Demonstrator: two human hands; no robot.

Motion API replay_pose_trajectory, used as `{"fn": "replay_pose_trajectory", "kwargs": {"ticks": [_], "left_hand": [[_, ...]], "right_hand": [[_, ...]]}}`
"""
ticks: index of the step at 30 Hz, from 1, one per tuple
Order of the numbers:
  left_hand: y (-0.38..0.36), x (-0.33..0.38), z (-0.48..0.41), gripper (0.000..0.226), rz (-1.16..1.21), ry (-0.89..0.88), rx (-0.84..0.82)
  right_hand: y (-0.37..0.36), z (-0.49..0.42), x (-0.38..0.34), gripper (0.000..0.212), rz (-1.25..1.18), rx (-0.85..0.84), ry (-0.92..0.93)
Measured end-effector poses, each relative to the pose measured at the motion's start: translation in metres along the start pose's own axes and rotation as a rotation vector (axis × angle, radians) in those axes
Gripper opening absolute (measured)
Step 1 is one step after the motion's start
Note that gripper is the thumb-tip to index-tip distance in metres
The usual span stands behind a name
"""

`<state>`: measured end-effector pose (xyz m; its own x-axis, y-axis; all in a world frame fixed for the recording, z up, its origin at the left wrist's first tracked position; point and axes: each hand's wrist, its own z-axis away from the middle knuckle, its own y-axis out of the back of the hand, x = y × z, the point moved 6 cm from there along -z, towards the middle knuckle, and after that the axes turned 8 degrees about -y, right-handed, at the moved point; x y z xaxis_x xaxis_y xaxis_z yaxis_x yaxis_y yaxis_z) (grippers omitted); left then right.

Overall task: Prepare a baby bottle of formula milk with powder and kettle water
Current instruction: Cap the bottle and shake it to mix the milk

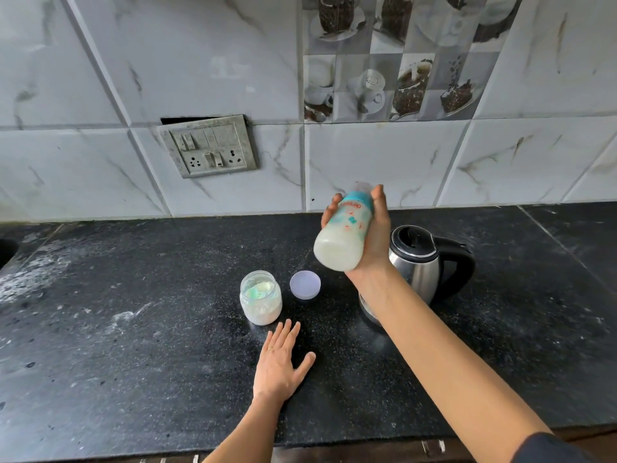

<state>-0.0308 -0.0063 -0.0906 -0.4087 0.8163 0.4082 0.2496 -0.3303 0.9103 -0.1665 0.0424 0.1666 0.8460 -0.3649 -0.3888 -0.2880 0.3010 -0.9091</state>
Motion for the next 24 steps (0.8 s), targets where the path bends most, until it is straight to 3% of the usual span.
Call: {"fn": "replay_pose_trajectory", "kwargs": {"ticks": [5,9,14,17,22,24], "left_hand": [[0.0,-0.001,0.001,0.074,-0.002,0.003,-0.002],[0.0,0.0,0.001,0.074,-0.003,0.002,-0.008],[-0.001,-0.002,0.001,0.074,0.01,0.0,-0.003],[-0.001,-0.001,0.0,0.074,0.013,0.0,-0.003],[-0.001,-0.002,0.001,0.074,0.011,0.004,-0.001],[0.0,-0.001,0.0,0.074,0.006,0.003,0.001]], "right_hand": [[-0.005,0.007,0.017,0.04,0.17,-0.038,-0.05],[-0.01,0.0,-0.001,0.052,0.01,-0.025,0.004],[-0.01,0.008,0.012,0.05,0.202,-0.005,-0.018],[-0.01,0.001,-0.002,0.055,0.036,0.028,0.019],[-0.015,0.012,0.01,0.046,0.249,-0.01,0.001],[-0.019,0.008,0.001,0.039,0.155,-0.038,0.049]]}}
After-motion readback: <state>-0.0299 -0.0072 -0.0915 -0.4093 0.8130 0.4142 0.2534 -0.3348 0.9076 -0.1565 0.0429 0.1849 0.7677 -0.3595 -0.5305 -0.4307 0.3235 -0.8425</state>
